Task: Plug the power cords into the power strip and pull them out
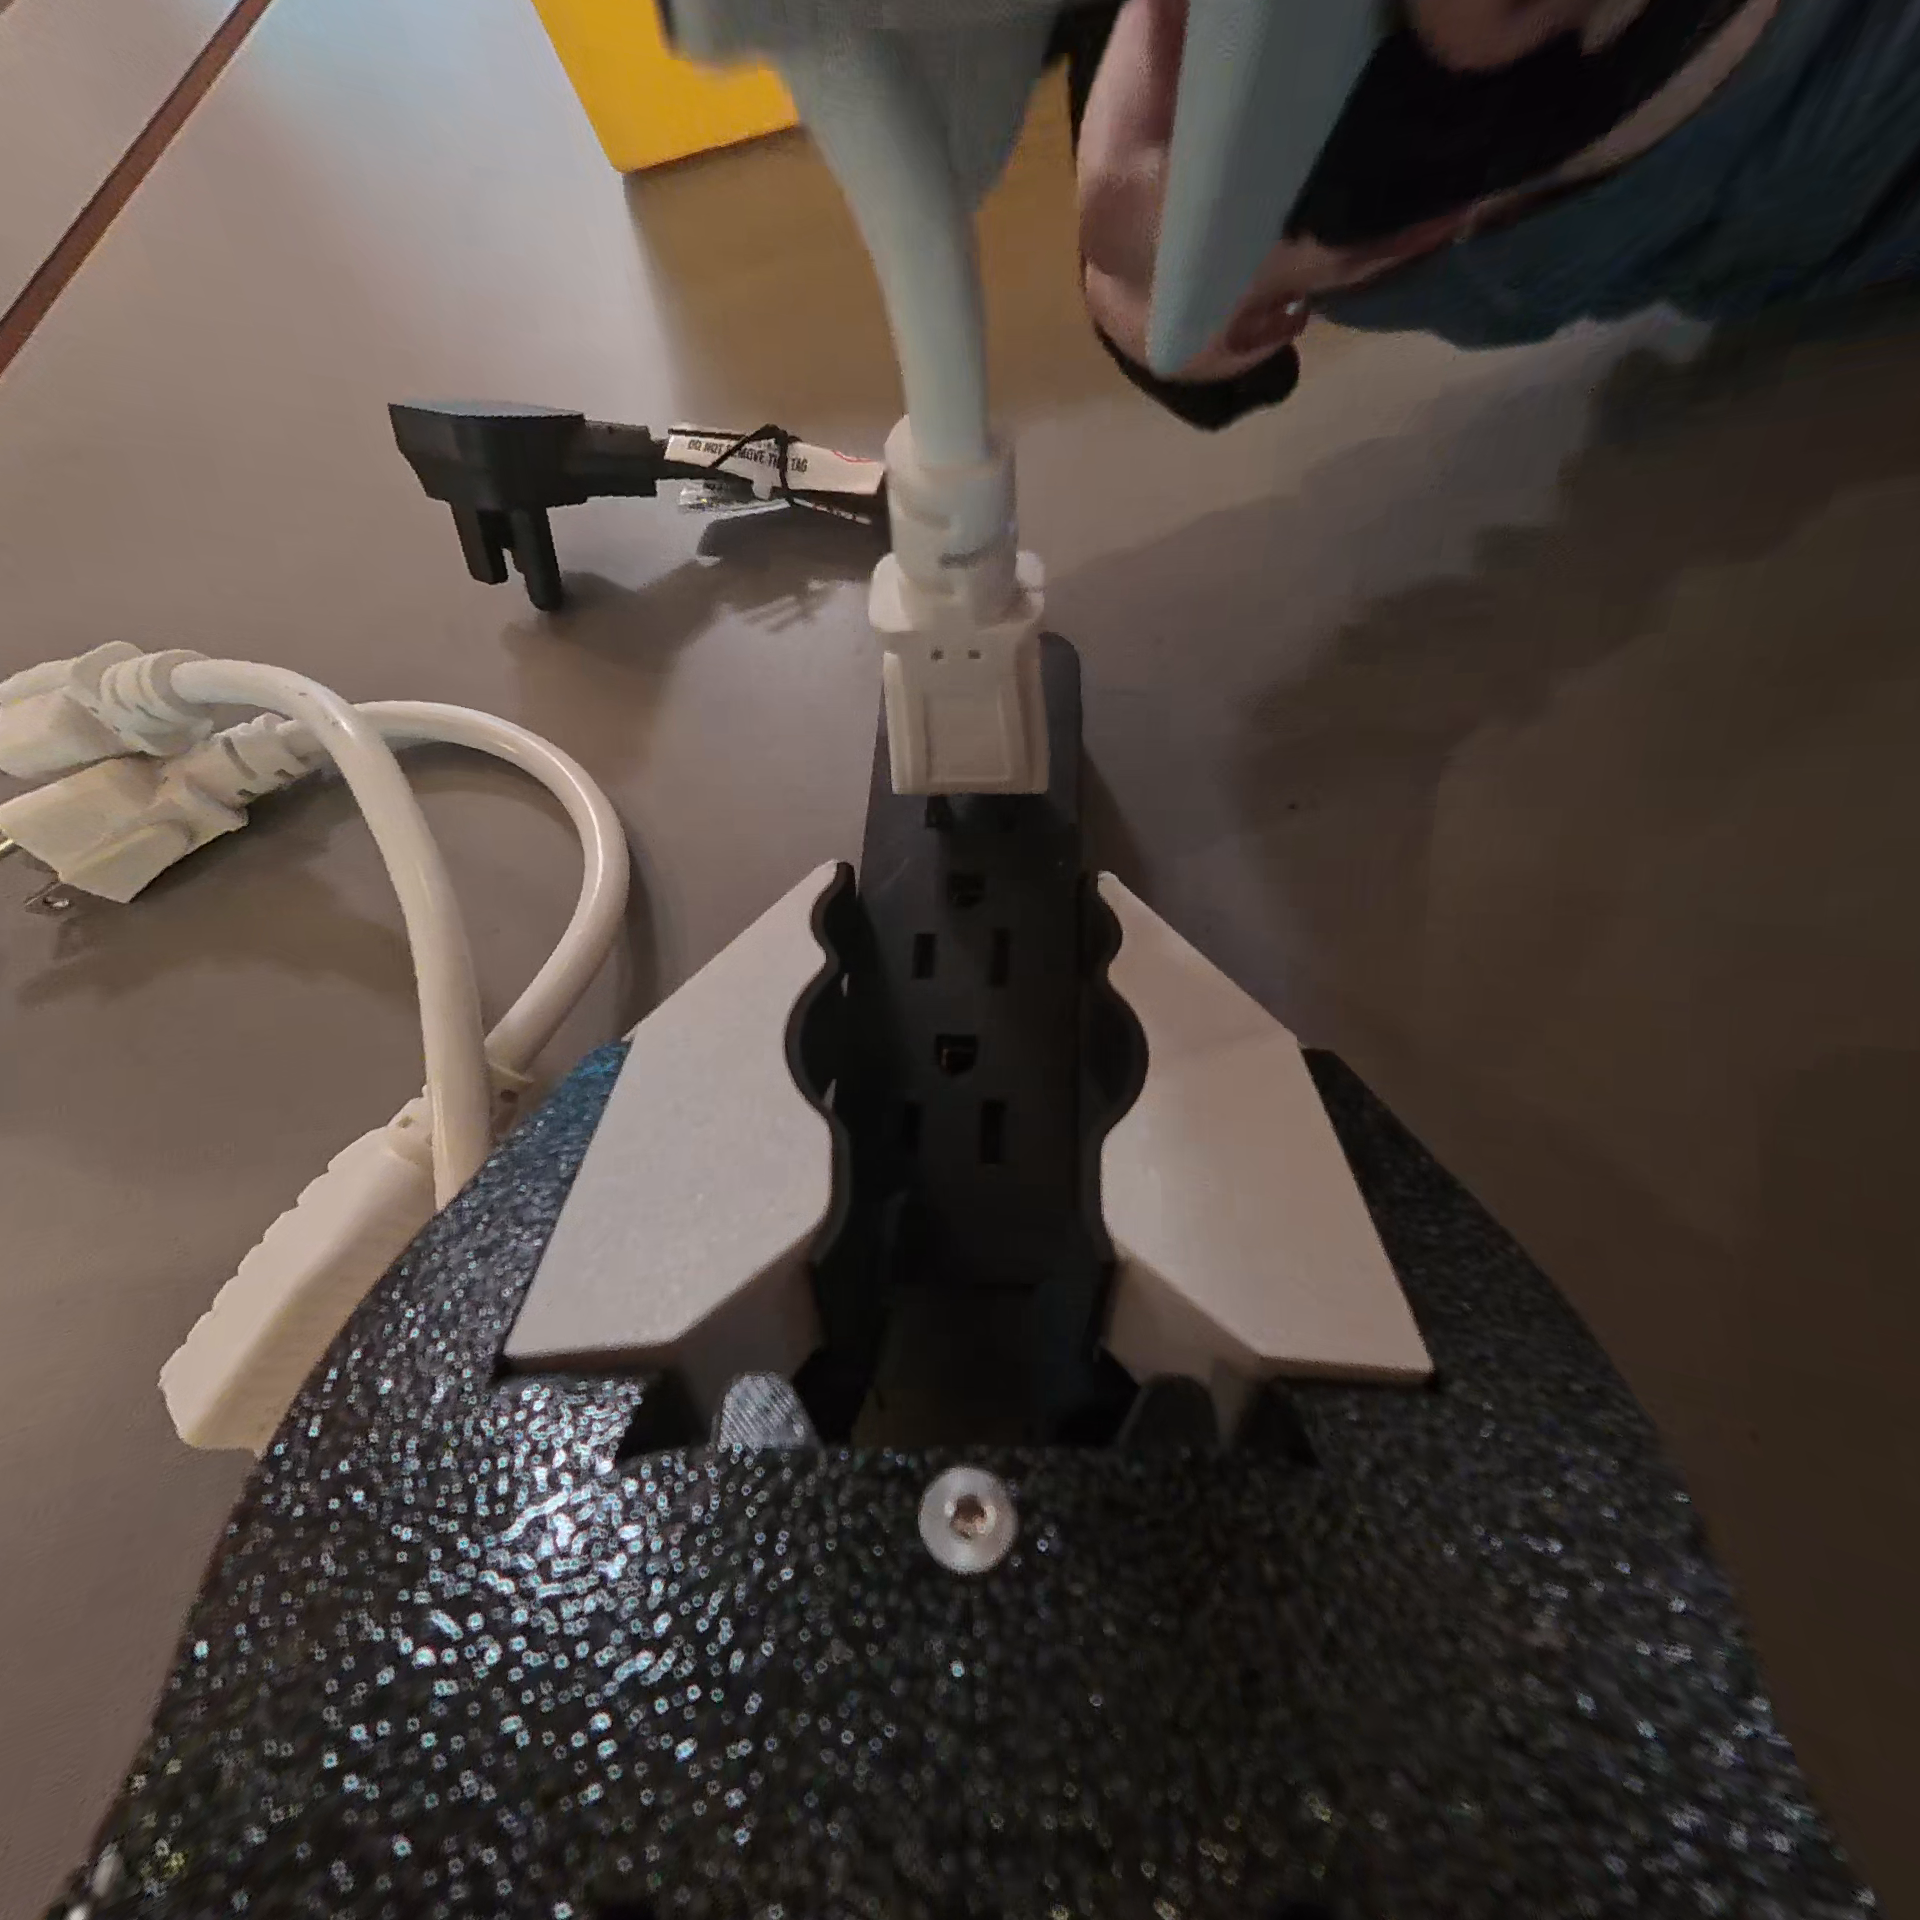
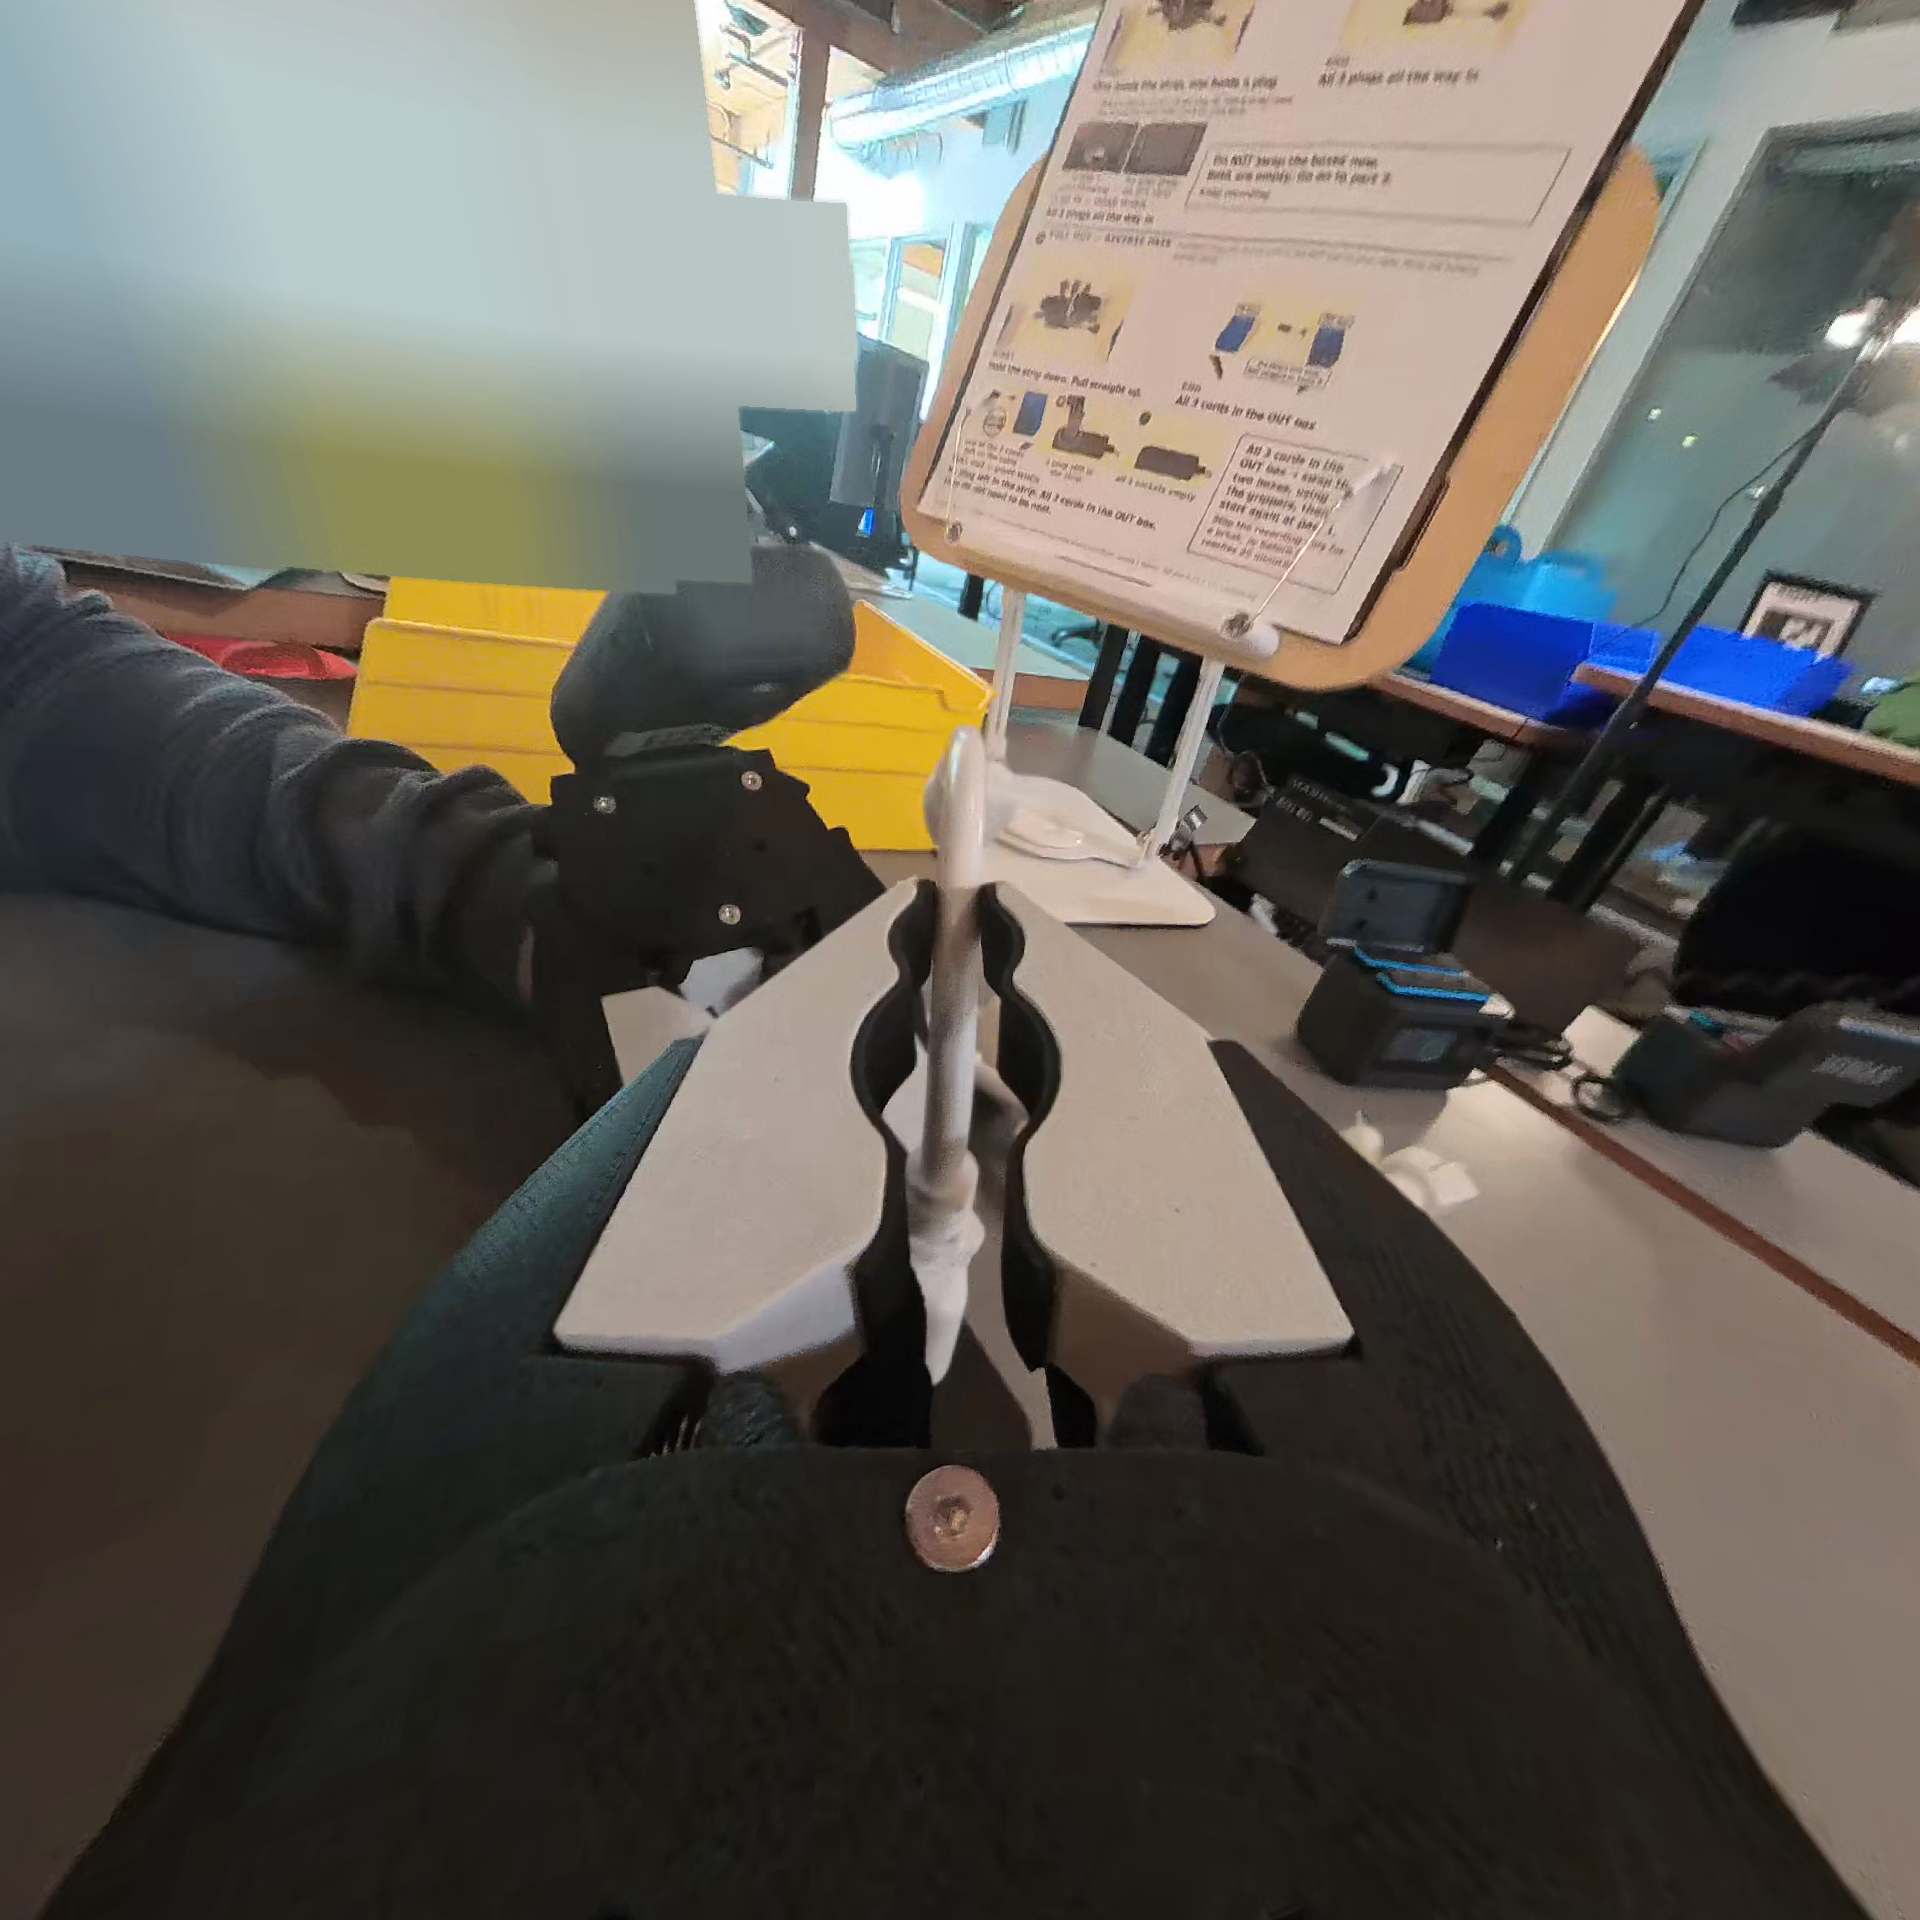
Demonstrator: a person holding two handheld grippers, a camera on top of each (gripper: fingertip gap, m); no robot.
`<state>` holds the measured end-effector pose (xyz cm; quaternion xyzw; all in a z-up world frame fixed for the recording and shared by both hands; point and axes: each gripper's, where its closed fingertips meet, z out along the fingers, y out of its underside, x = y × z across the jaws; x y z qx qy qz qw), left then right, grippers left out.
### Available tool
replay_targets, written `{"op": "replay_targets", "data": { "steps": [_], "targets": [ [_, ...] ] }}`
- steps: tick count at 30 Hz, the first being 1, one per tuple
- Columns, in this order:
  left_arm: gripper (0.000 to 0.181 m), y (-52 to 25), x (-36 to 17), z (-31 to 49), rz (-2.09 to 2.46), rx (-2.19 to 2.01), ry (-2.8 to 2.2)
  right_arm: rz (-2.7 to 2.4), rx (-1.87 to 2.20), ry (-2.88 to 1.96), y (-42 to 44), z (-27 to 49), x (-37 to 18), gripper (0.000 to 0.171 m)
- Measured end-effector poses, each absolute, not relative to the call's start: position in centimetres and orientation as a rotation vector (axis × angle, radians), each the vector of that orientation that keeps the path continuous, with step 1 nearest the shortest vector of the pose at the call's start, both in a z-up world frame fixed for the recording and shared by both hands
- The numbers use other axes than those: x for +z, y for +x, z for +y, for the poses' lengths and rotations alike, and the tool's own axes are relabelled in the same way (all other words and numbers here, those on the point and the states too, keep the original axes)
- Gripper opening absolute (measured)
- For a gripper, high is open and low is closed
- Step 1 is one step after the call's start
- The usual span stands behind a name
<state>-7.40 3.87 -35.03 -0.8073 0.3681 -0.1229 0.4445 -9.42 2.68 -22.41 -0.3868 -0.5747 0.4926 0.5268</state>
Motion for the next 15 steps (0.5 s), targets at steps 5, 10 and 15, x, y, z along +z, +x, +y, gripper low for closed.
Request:
{"op": "replay_targets", "data": {
  "steps": [5,10,15],
  "targets": [
    [0.042,-7.5,-35.0,3.9,0.907,-0.312,-2.005,-1.450,1.362,-1.146,-8.7,4.0,-24.8,0.028],
    [0.043,-7.4,-35.1,3.9,0.910,-0.305,-2.002,-1.559,1.439,-1.342,-9.1,4.1,-27.1,0.049],
    [0.043,-7.5,-35.1,4.0,0.906,-0.284,-1.999,-1.477,1.132,-1.498,-10.6,4.9,-28.5,0.047]
  ]
}}
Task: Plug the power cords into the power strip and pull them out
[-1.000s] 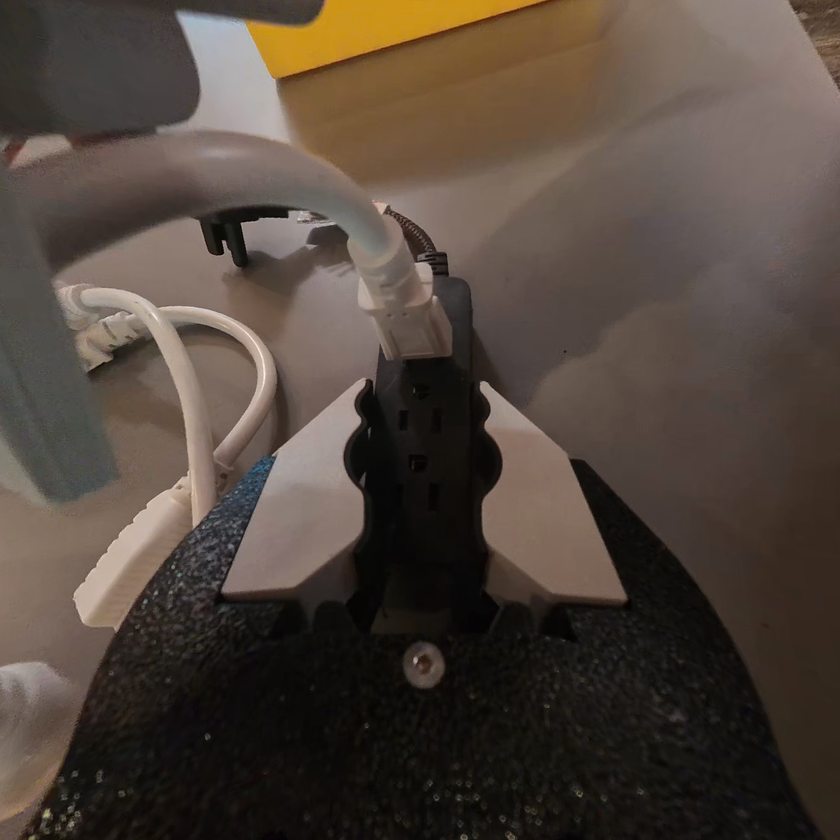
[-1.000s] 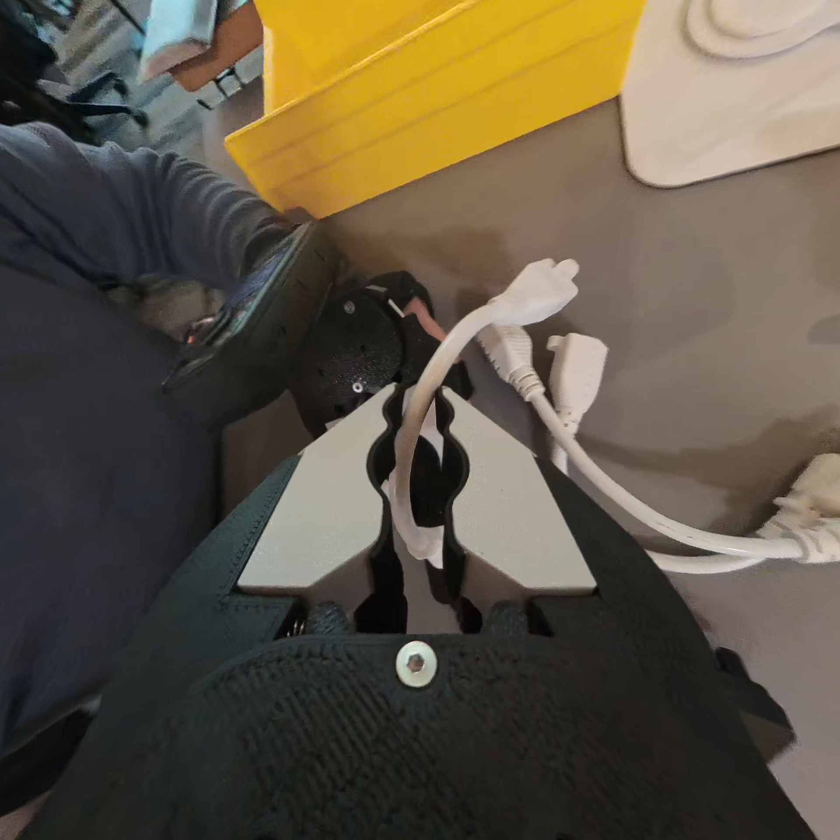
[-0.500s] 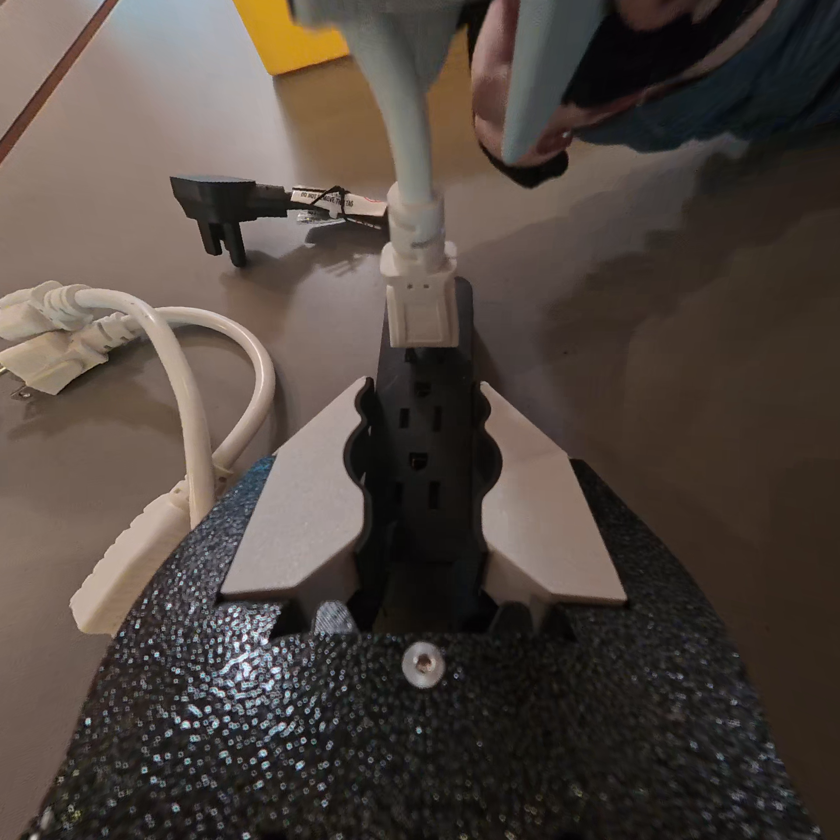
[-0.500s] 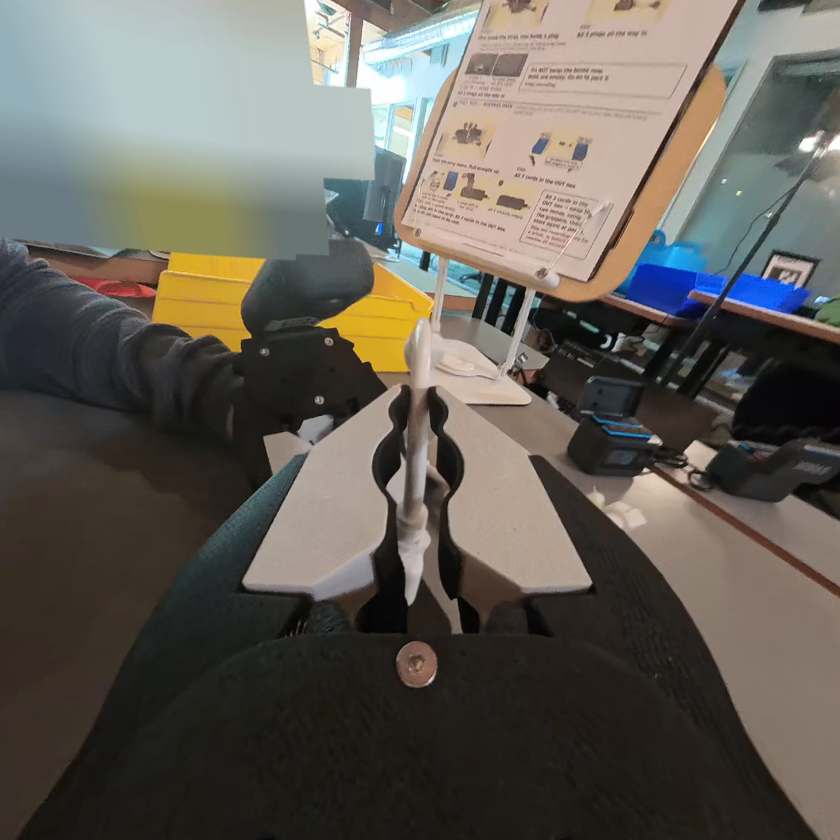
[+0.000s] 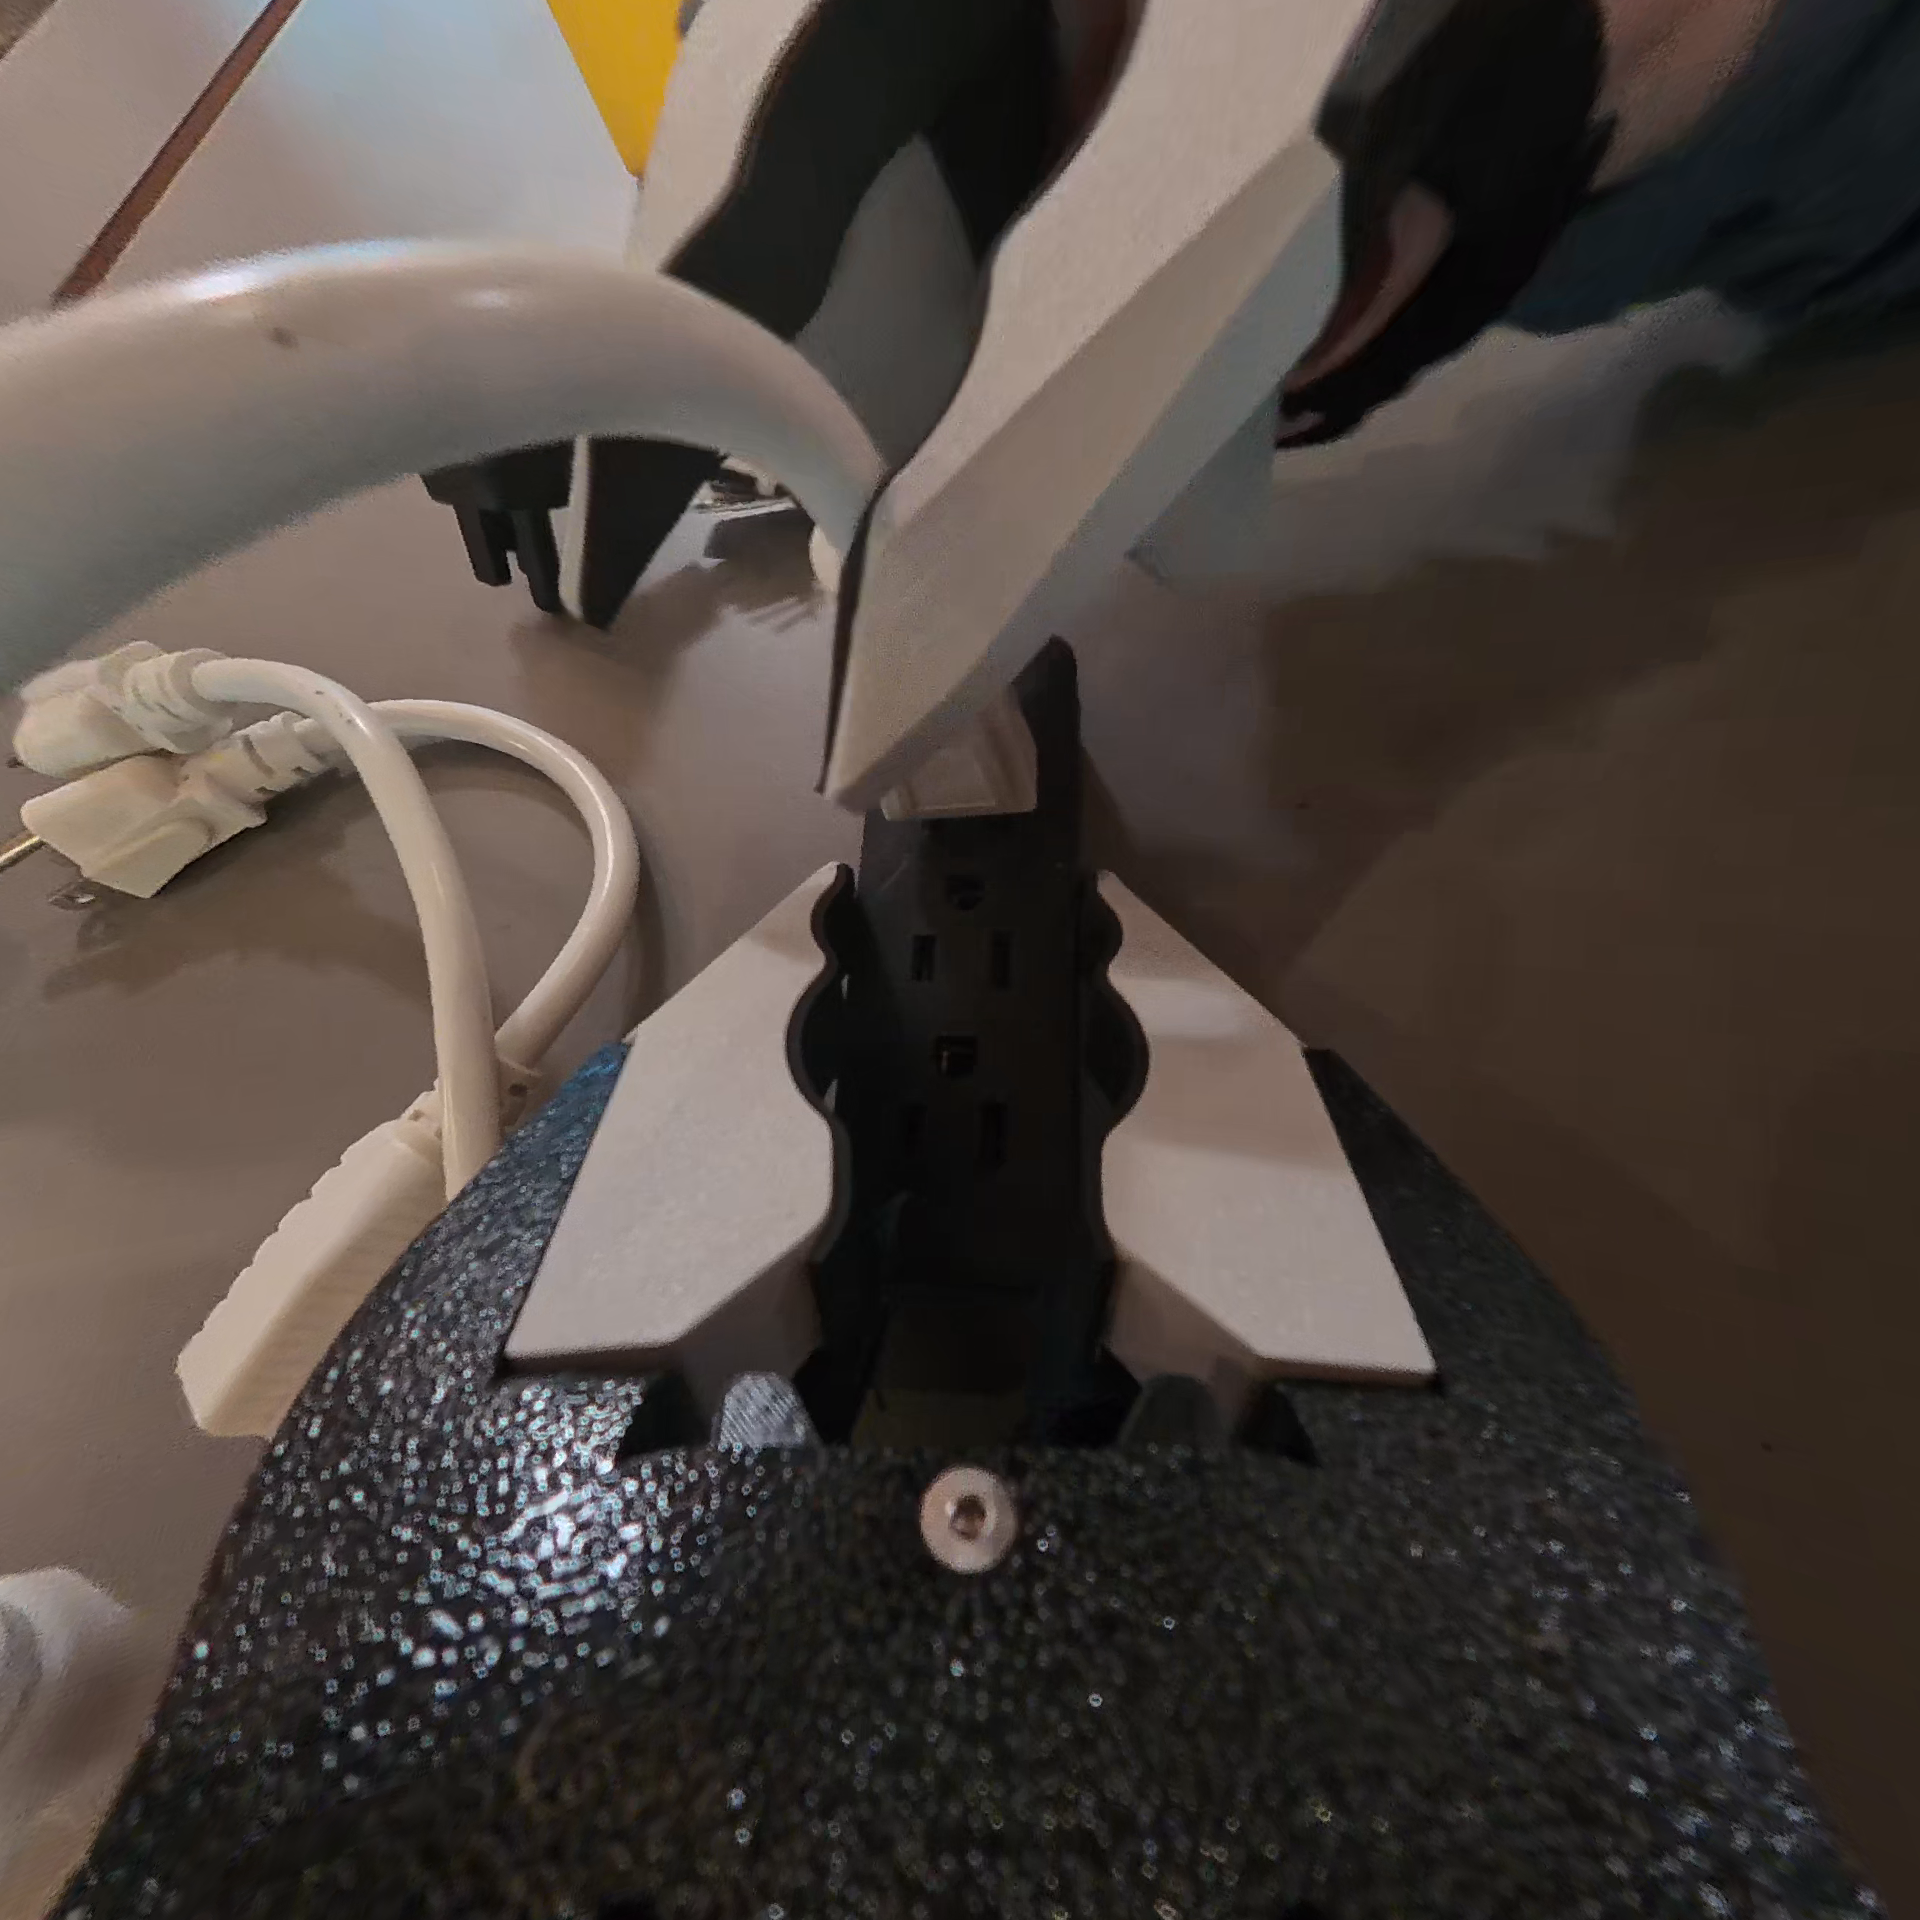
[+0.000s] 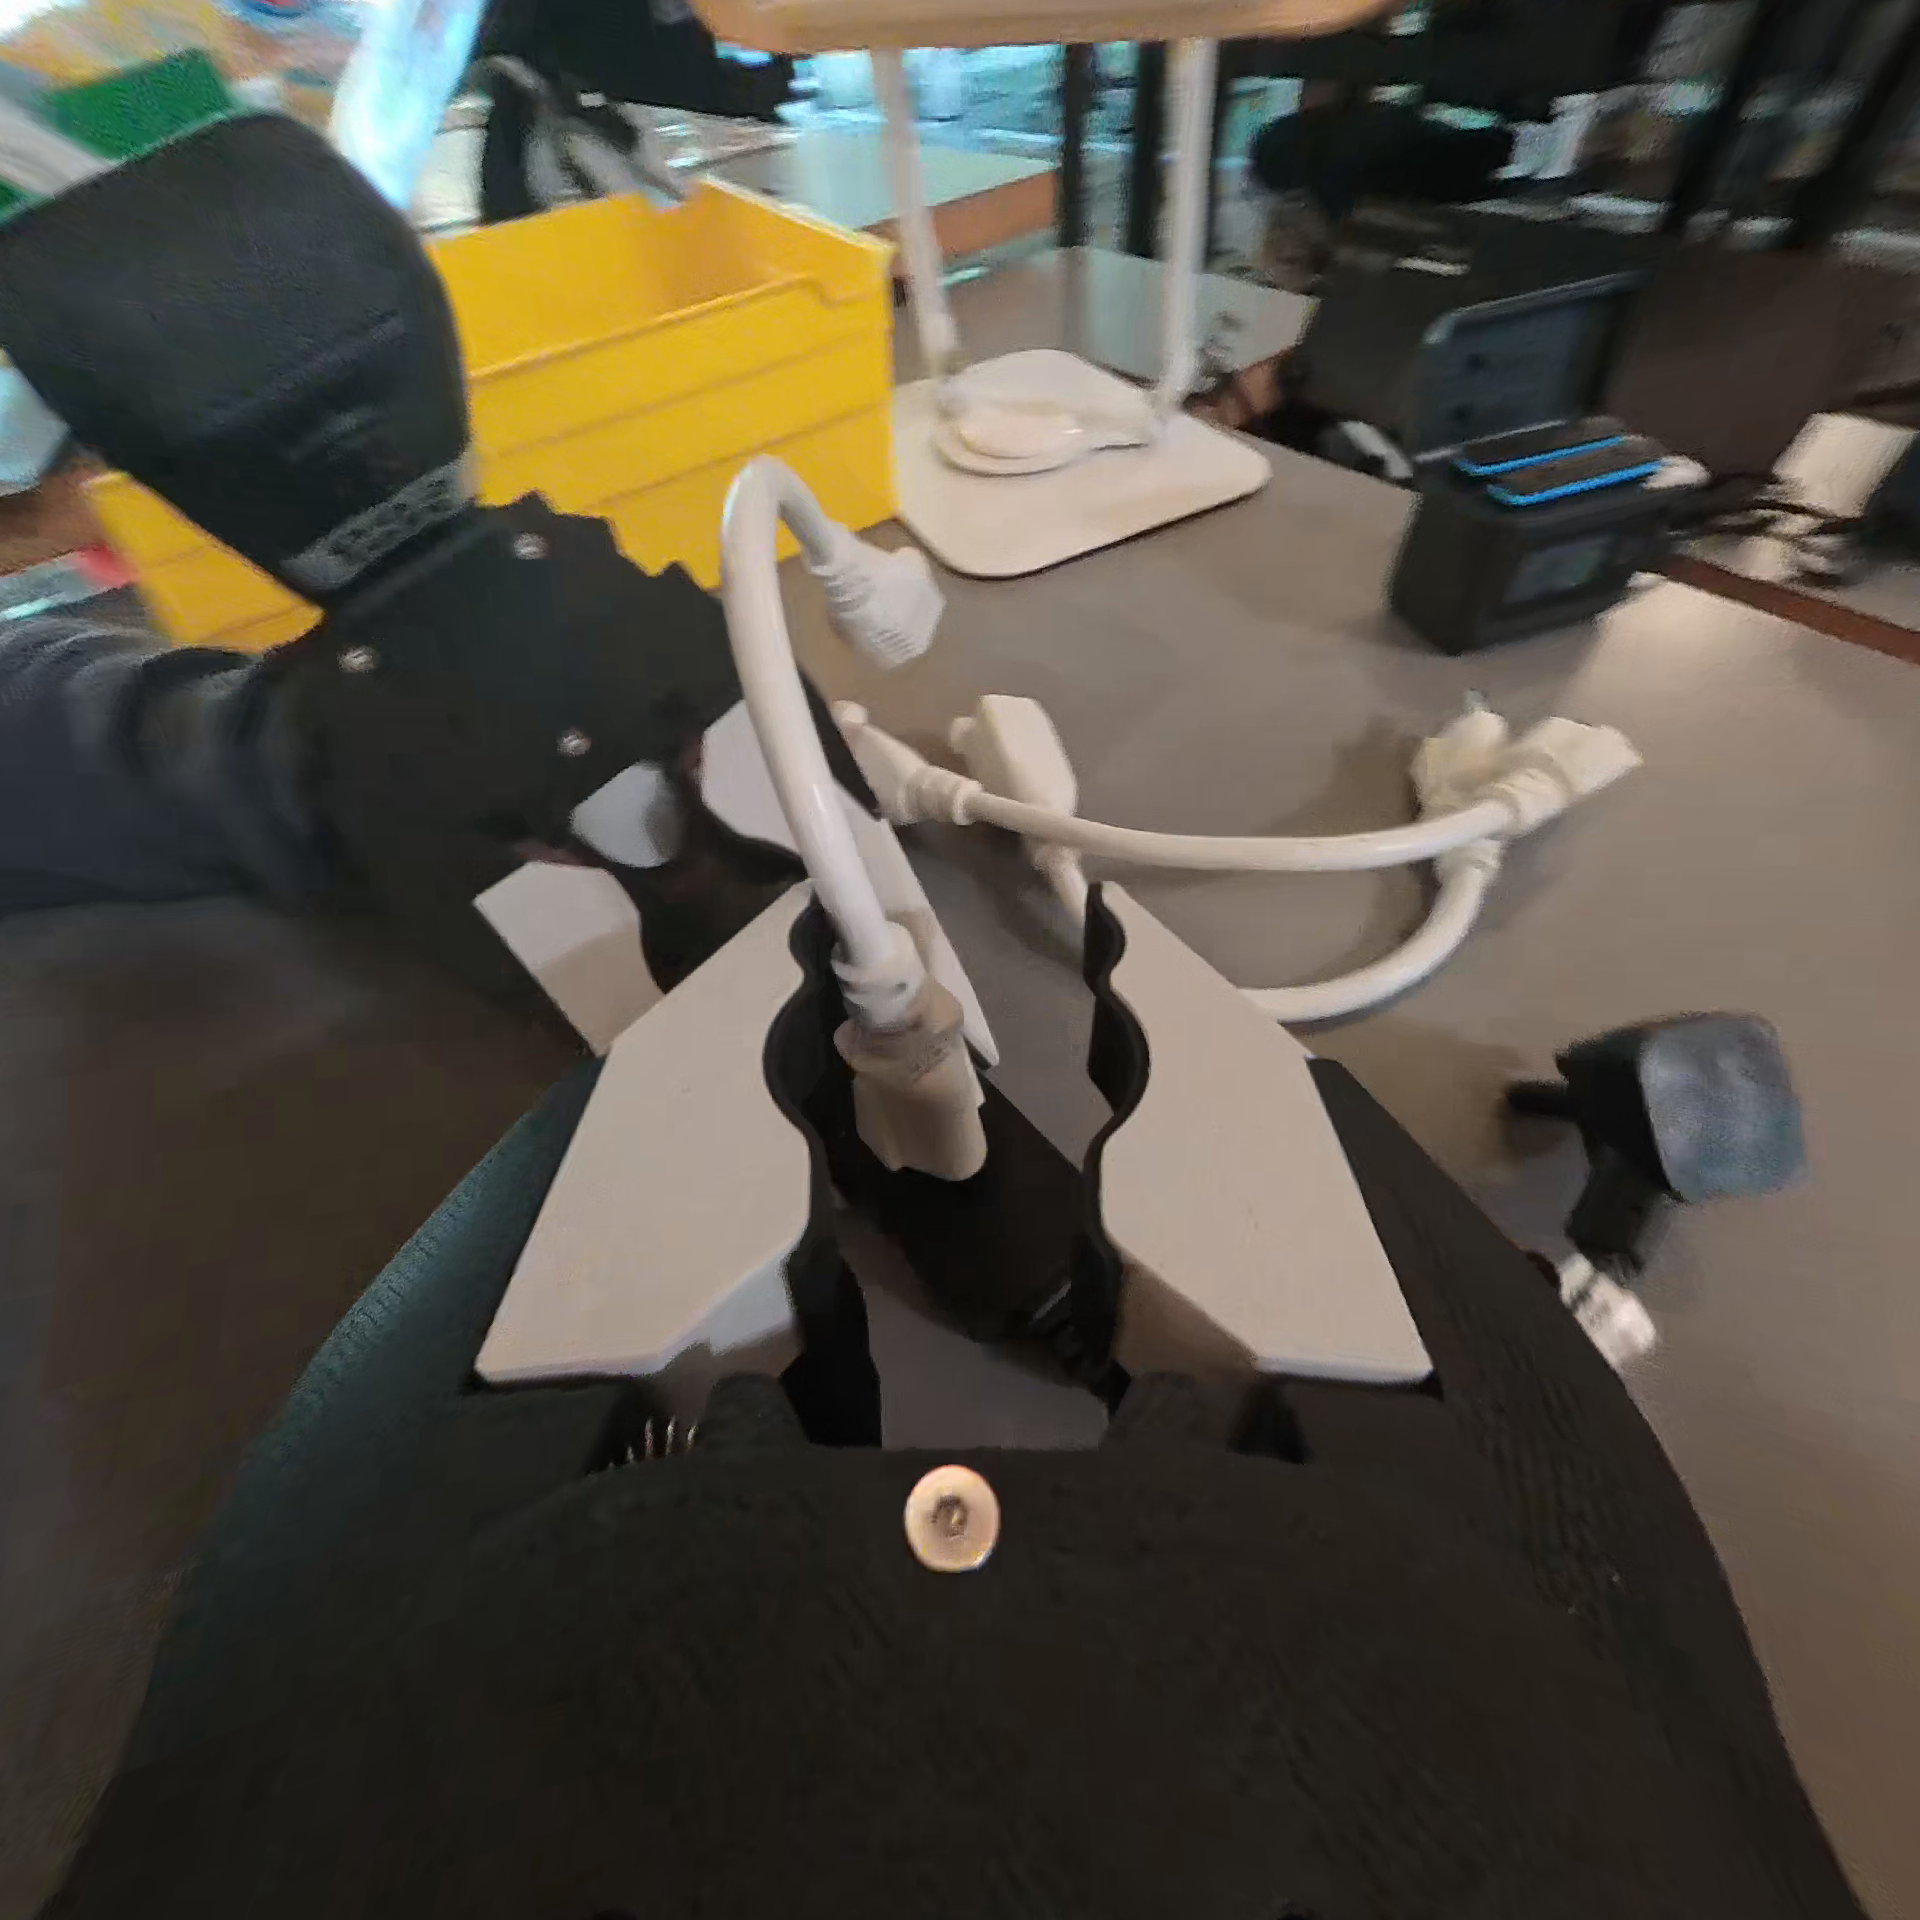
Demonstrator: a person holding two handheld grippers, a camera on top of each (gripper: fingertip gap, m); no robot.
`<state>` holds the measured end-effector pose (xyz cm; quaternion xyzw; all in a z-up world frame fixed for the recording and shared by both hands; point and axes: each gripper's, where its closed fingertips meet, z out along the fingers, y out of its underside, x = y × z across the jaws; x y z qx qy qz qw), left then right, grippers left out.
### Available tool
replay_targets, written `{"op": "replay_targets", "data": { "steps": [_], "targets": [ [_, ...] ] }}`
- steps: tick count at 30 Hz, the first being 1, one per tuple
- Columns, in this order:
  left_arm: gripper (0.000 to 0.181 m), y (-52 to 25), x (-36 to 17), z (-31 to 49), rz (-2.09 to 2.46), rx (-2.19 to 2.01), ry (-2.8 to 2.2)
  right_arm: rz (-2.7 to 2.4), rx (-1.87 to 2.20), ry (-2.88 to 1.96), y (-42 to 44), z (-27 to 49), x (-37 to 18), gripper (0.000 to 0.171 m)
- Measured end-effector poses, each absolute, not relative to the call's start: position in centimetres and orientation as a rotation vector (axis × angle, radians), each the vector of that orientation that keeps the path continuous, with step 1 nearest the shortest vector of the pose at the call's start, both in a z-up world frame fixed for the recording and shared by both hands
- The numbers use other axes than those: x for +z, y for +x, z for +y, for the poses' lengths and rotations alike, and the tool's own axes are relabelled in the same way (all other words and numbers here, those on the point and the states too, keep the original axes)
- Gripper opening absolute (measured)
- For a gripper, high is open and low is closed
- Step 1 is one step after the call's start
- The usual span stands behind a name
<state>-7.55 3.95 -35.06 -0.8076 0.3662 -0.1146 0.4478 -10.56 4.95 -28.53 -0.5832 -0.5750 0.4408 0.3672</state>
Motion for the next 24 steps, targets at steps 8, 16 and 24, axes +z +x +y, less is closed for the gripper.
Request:
{"op": "replay_targets", "data": {
  "steps": [8,16,24],
  "targets": [
    [0.042,-7.6,-35.1,4.6,0.689,-0.151,-2.073,-1.169,0.732,-1.454,-10.0,5.6,-27.9,0.018],
    [0.043,-7.6,-35.1,4.6,0.671,-0.151,-2.079,-1.174,0.597,-1.382,-9.8,6.1,-28.1,0.015],
    [0.042,-7.6,-35.1,4.7,0.665,-0.152,-2.083,-1.189,0.622,-1.395,-9.7,6.0,-28.3,0.015]
  ]
}}
